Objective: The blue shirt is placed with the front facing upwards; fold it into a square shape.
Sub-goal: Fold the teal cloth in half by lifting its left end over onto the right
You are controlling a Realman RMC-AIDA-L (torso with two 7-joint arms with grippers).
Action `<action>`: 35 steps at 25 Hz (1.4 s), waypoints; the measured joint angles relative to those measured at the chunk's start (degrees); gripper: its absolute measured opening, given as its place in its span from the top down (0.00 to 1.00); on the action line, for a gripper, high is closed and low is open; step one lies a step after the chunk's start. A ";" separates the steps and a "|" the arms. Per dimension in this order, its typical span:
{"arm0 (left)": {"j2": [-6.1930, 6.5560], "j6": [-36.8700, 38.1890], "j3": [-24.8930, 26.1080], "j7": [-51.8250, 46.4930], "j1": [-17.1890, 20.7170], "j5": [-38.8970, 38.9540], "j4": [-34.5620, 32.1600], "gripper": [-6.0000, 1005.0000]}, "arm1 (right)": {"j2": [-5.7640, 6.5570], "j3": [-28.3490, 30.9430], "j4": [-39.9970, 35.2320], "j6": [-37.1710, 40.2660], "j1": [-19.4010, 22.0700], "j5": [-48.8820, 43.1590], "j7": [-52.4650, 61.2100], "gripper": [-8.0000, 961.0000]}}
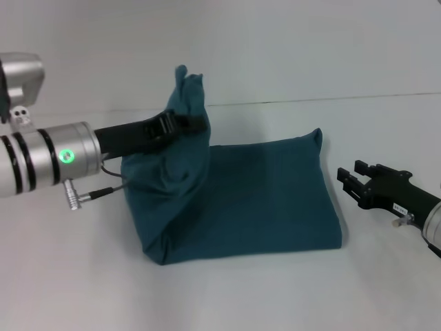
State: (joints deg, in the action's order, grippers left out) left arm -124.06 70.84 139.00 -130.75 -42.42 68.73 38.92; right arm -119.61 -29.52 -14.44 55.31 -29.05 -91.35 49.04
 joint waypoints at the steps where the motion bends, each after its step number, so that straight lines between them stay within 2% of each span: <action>1: -0.01 -0.46 -0.10 0.16 -0.41 0.04 -0.74 0.91 | -0.02 0.00 -0.08 0.00 0.17 0.01 0.00 0.56; 6: -0.12 -1.84 -2.01 1.03 -1.49 2.61 -3.00 0.91 | -0.02 0.00 -0.17 -0.30 0.58 0.09 -0.03 0.56; 23: -0.39 -3.34 -11.46 1.16 -1.96 11.07 -3.70 0.91 | 0.00 1.90 -0.31 -1.07 1.90 0.52 -0.64 0.55; 30: -0.50 -6.76 -17.20 1.19 -2.52 14.76 -4.75 0.91 | 0.00 2.14 -0.34 -1.18 2.26 0.48 -0.78 0.54; 35: -0.57 -8.39 -18.03 1.48 -3.75 15.10 -7.53 0.91 | 0.00 3.27 -0.41 -1.18 2.74 0.47 -0.81 0.54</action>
State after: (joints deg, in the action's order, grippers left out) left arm -124.63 62.45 120.97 -129.28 -46.17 83.83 31.39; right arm -119.61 -26.25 -14.85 54.13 -26.31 -90.88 48.23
